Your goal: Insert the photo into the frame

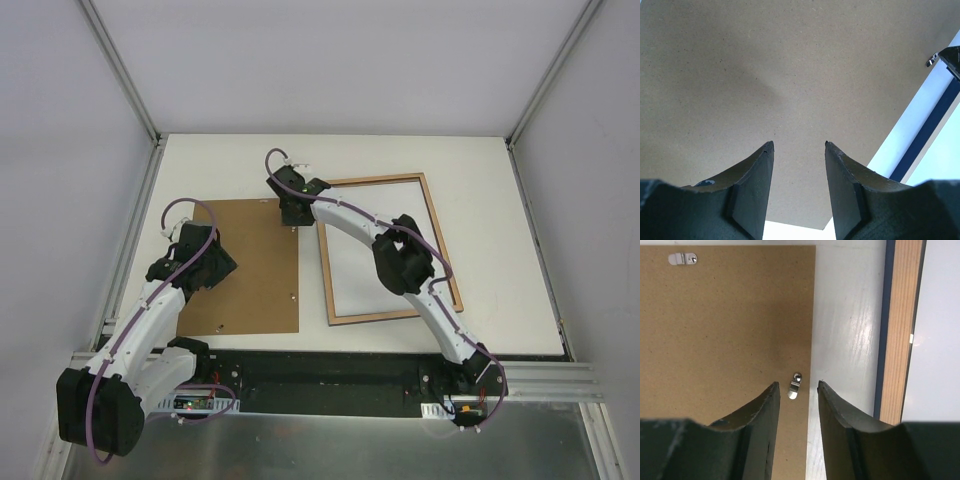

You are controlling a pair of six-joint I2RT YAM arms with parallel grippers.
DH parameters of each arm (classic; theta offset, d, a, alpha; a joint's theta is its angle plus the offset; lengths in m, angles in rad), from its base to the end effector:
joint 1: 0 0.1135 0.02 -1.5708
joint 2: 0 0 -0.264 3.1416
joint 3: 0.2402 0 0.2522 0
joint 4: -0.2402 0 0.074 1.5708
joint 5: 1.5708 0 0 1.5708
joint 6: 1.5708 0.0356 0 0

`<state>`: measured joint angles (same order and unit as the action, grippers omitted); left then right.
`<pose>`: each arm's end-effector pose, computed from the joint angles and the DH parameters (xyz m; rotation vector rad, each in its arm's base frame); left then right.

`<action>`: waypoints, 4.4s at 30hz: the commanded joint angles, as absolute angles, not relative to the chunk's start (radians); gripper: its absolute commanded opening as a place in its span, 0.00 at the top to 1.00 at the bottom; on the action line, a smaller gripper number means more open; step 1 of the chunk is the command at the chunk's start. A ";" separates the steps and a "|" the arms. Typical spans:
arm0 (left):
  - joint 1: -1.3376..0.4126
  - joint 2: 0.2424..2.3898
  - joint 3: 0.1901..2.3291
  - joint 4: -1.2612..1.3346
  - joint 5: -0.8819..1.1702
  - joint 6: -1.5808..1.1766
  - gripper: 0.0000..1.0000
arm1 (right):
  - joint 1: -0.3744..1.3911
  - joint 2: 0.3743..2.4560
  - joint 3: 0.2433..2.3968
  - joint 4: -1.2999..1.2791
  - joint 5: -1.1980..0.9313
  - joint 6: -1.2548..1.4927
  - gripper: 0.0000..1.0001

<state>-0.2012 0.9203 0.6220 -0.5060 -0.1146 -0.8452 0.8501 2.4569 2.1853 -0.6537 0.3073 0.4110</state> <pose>0.1848 -0.0335 0.2302 -0.8117 2.2577 -0.3640 0.3654 0.3998 0.1863 -0.4082 2.4098 0.1760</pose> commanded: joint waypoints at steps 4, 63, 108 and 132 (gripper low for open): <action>-0.195 0.905 0.629 -0.518 -0.107 -0.822 0.57 | 0.850 2.496 2.259 -0.676 0.337 0.428 0.62; -0.443 1.136 0.633 -0.313 0.046 -0.681 0.48 | 0.835 2.257 1.950 -0.627 0.298 0.279 0.98; -0.939 1.632 0.954 -0.626 -0.445 -1.365 0.71 | 0.666 1.554 1.135 -0.288 0.123 0.301 0.75; -0.940 1.693 1.003 -0.624 -0.391 -1.370 0.88 | 0.661 1.513 1.089 -0.282 0.129 0.302 0.75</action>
